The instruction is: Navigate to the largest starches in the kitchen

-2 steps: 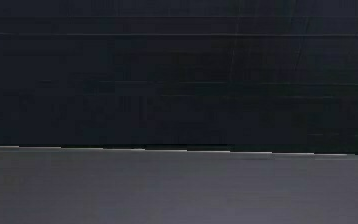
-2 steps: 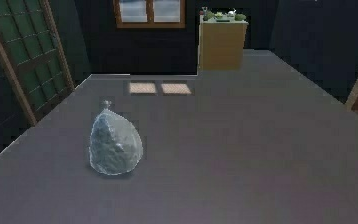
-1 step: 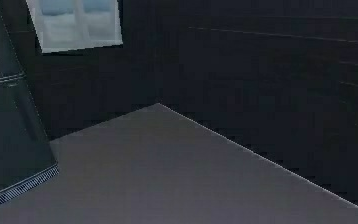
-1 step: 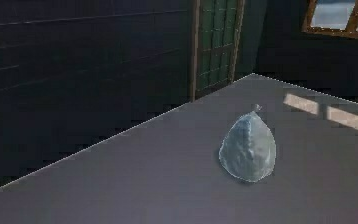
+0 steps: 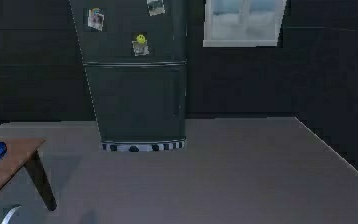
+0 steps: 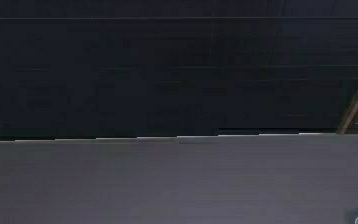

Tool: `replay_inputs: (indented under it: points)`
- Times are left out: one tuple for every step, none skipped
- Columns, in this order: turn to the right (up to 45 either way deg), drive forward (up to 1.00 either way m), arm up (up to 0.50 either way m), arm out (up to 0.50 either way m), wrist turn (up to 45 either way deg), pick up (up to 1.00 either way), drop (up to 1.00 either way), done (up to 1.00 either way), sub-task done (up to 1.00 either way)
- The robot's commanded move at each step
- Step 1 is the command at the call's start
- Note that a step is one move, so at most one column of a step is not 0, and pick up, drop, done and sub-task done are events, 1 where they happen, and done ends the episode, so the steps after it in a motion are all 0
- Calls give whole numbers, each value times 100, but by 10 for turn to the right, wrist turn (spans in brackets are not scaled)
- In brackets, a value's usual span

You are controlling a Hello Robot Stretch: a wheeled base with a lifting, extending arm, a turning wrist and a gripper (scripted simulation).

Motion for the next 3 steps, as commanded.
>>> replay_inputs:
  points:
    - [0,80,0,0,0,0,0,0,0]
    - [-450,0,0,0,0,0,0,0,0]
    - [-150,0,0,0,0,0,0,0,0]
